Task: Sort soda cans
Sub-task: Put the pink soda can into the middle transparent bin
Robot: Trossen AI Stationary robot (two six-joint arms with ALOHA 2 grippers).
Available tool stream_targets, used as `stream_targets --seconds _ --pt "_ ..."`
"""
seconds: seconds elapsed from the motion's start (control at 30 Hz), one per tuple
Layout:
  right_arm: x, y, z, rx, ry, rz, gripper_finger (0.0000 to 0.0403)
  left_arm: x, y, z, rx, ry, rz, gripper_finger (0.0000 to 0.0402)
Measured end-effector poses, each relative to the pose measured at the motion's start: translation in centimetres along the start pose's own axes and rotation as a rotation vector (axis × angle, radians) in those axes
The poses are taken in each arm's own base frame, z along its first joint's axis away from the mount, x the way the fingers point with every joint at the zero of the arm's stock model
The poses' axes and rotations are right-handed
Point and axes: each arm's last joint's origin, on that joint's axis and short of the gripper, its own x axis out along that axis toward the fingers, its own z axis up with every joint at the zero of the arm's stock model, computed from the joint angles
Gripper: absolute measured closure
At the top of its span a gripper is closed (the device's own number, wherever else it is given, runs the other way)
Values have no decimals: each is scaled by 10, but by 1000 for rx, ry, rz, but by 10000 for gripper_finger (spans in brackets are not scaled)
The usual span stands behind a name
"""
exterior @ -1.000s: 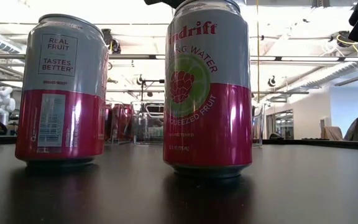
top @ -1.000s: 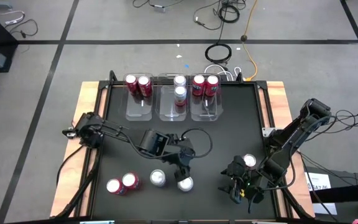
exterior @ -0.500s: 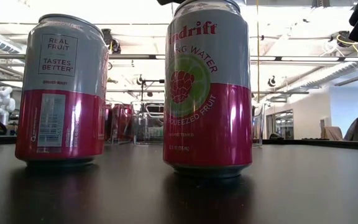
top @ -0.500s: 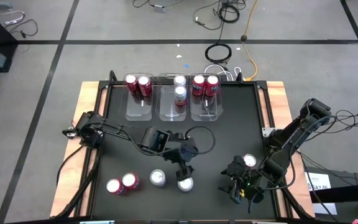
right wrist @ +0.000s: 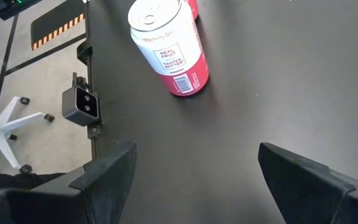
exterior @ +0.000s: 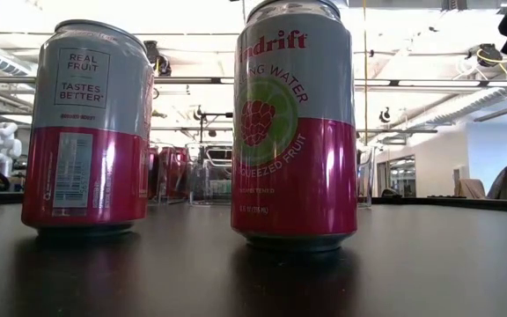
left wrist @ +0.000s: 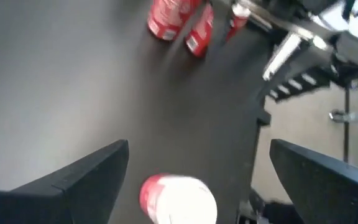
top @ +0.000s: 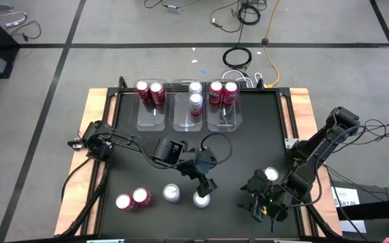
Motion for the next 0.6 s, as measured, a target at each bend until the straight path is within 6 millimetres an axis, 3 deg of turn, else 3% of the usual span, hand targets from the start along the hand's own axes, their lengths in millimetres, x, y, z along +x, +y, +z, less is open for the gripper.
stream_targets --seconds 0.17,0.4,0.6 --pt "0 0 0 0 0 0 74 -20 -2 -14 -28 78 50 2" --pt "0 1 0 4 -4 6 74 -58 -24 -62 75 124 238 2" --pt "0 1 0 4 -8 3 74 -58 -36 -87 130 176 278 2"
